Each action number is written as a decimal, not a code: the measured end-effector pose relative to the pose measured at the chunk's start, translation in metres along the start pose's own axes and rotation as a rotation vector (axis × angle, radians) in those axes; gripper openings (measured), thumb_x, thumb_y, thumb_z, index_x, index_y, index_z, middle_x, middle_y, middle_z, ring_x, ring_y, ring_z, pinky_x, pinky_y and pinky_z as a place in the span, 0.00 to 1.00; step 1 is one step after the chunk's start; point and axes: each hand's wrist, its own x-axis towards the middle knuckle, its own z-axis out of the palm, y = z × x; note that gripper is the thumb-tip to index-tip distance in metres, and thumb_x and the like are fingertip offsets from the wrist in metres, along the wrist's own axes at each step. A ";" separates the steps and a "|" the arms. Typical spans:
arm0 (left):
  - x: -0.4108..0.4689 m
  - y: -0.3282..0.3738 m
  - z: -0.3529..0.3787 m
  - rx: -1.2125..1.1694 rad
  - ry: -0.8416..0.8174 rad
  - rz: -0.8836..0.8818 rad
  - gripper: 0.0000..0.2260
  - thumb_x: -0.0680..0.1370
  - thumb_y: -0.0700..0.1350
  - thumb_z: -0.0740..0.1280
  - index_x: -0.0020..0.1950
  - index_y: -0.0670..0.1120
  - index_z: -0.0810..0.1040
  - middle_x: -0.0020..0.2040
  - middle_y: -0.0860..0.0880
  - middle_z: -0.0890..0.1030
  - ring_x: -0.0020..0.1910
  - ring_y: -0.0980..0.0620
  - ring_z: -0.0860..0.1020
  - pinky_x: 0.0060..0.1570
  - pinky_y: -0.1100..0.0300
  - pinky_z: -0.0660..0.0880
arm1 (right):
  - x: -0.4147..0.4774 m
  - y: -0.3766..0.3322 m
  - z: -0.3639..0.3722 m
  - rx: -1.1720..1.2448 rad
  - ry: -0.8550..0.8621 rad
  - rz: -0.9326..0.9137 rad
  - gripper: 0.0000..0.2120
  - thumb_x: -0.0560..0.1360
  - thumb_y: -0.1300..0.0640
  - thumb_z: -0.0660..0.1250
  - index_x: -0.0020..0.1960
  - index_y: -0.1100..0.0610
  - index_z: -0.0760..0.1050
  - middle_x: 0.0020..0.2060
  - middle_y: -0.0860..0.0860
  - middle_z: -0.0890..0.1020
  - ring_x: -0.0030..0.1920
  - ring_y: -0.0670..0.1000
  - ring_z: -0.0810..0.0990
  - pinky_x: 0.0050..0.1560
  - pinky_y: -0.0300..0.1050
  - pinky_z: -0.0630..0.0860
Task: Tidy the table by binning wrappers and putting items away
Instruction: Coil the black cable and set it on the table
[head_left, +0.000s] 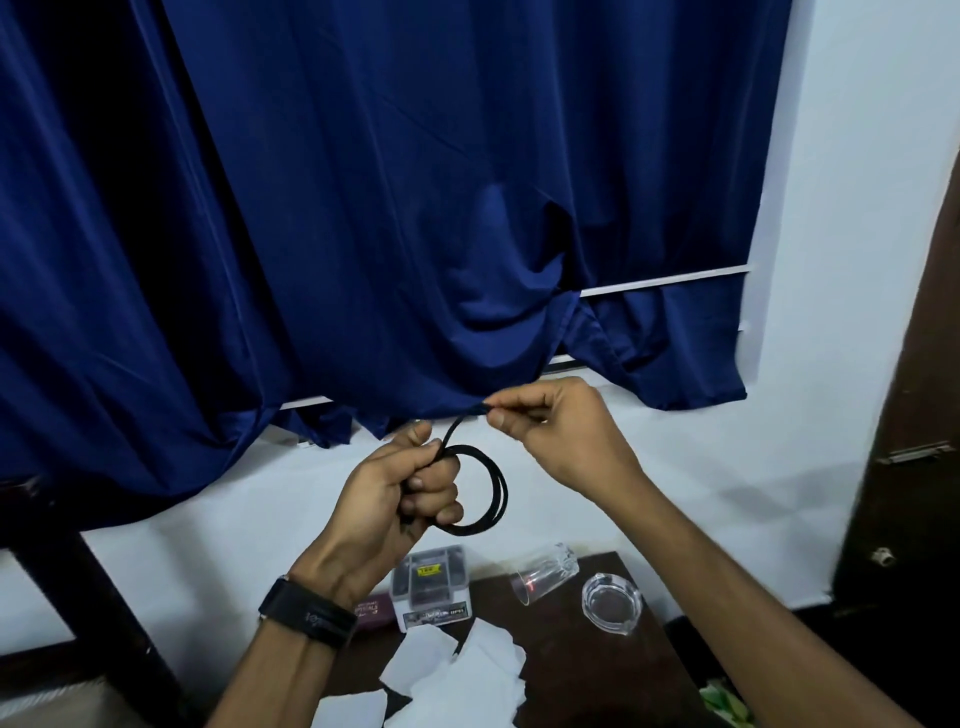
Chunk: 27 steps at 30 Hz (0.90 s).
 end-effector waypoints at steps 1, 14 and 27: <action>-0.002 0.001 0.003 -0.035 -0.013 0.012 0.07 0.78 0.39 0.60 0.43 0.50 0.68 0.27 0.54 0.59 0.24 0.56 0.51 0.26 0.62 0.65 | -0.001 -0.001 0.004 0.061 -0.058 0.045 0.07 0.76 0.58 0.75 0.53 0.52 0.86 0.42 0.49 0.88 0.41 0.46 0.86 0.54 0.44 0.83; 0.015 0.003 -0.002 0.084 0.198 0.185 0.14 0.86 0.36 0.54 0.43 0.51 0.62 0.26 0.54 0.62 0.20 0.59 0.59 0.25 0.62 0.70 | -0.022 0.006 0.002 0.521 -0.455 0.125 0.18 0.78 0.57 0.73 0.64 0.51 0.73 0.55 0.59 0.85 0.51 0.49 0.84 0.56 0.49 0.79; 0.018 0.002 -0.014 0.021 0.236 0.221 0.15 0.86 0.37 0.53 0.42 0.51 0.63 0.26 0.54 0.61 0.20 0.58 0.59 0.29 0.61 0.70 | -0.025 0.025 0.018 0.126 0.032 -0.131 0.04 0.78 0.53 0.73 0.51 0.52 0.85 0.43 0.44 0.88 0.44 0.43 0.86 0.53 0.47 0.83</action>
